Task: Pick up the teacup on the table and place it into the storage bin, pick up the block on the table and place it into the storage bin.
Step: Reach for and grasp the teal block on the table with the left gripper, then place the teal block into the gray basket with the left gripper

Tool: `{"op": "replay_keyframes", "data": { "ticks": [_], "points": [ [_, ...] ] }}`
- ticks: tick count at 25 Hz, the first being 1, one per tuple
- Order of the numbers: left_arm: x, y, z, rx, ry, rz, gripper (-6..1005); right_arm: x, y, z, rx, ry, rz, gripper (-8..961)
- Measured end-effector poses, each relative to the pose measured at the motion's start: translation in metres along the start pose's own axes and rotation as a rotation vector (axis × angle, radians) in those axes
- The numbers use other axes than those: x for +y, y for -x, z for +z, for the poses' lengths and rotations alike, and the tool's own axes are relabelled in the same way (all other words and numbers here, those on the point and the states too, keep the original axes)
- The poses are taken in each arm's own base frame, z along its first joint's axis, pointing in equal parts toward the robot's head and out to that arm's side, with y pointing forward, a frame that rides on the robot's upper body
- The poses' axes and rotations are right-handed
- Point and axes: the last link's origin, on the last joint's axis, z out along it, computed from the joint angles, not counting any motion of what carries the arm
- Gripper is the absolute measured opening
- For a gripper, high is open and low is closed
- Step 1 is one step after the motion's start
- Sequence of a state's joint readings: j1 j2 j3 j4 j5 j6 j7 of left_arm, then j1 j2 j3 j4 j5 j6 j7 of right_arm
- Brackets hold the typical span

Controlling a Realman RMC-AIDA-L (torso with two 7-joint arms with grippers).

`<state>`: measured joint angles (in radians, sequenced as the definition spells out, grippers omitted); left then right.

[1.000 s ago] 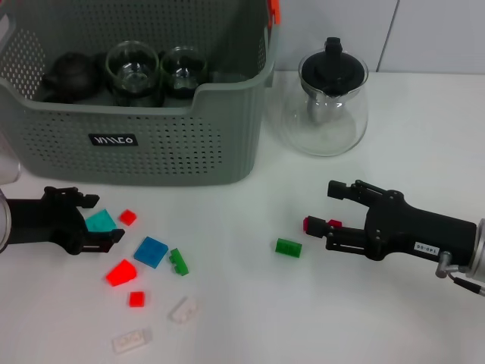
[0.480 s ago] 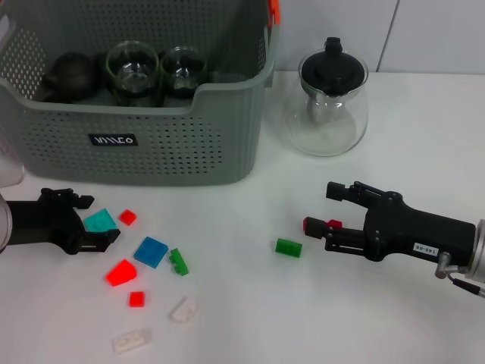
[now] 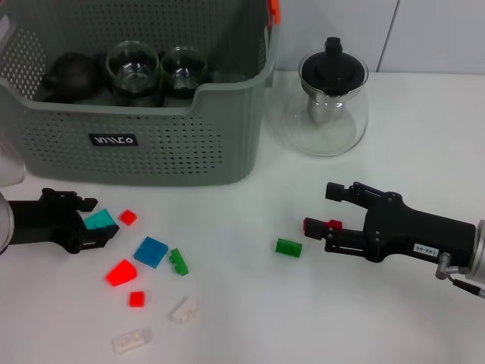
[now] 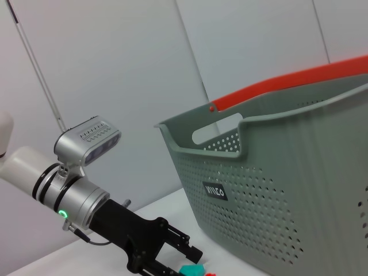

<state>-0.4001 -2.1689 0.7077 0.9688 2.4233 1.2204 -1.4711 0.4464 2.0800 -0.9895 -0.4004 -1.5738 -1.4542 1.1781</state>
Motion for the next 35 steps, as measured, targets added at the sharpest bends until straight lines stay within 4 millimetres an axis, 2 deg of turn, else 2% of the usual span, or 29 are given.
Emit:
{"op": "replay_keyframes", "data": {
  "ticks": [8,10,13,15,17,20,24,27,30,35],
  "points": [
    [0.000,0.000,0.000,-0.009,0.001,0.008,557,0.000,0.000,0.000,0.000,0.000,0.000,945],
    [-0.001,-0.001,-0.001,-0.009,-0.005,0.011,495,0.000,0.000,0.000,0.000,0.000,0.000,945],
    [-0.003,-0.003,-0.006,0.012,-0.015,0.007,401,0.000,0.000,-0.001,0.000,0.000,-0.001,945],
    [-0.003,-0.007,-0.013,0.037,-0.005,0.000,401,-0.001,0.001,-0.001,-0.002,0.000,-0.002,945],
    [-0.003,-0.012,-0.023,0.064,0.022,-0.012,401,-0.001,0.001,-0.002,-0.004,0.001,-0.002,945],
    [-0.003,-0.020,-0.049,0.139,0.097,-0.041,401,0.000,0.002,-0.003,-0.008,0.008,-0.002,945],
    [-0.008,-0.035,-0.101,0.367,0.274,-0.081,401,0.001,0.003,-0.004,-0.010,0.014,-0.003,945],
    [-0.012,-0.047,-0.129,0.545,0.345,-0.113,401,0.000,0.003,-0.004,-0.010,0.013,-0.004,945],
    [-0.020,-0.064,-0.141,0.641,0.362,-0.145,401,0.000,0.003,-0.004,-0.010,0.014,-0.004,945],
    [-0.036,-0.106,-0.141,0.730,0.368,-0.173,402,0.000,0.004,-0.004,-0.015,0.016,-0.008,945]
  ]
}}
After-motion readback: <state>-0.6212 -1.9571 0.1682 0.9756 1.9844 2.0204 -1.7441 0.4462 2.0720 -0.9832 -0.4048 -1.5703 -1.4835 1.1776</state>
